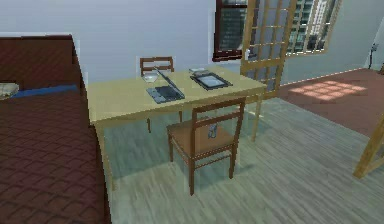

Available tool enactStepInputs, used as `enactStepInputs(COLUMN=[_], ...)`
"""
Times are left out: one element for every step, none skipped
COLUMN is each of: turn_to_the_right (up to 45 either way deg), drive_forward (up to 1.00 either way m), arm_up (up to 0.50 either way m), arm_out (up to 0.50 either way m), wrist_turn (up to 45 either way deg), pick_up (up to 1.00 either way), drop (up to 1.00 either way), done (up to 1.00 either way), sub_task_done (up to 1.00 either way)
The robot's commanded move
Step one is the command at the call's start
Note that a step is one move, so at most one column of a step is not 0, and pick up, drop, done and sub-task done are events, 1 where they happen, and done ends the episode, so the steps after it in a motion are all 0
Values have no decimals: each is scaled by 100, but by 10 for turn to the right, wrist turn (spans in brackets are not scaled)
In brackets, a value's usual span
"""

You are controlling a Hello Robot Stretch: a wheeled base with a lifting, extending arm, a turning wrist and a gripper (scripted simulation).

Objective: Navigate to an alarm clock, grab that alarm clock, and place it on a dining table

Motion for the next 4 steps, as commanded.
enactStepInputs(turn_to_the_right=[150, 0, 210, 0], drive_forward=[0, 10, 0, 100], arm_up=[0, 0, 0, 0], arm_out=[0, 0, 0, 0], wrist_turn=[0, 0, 0, 0], pick_up=[0, 0, 0, 0], drop=[0, 0, 0, 0], done=[0, 0, 0, 0], sub_task_done=[0, 0, 0, 0])
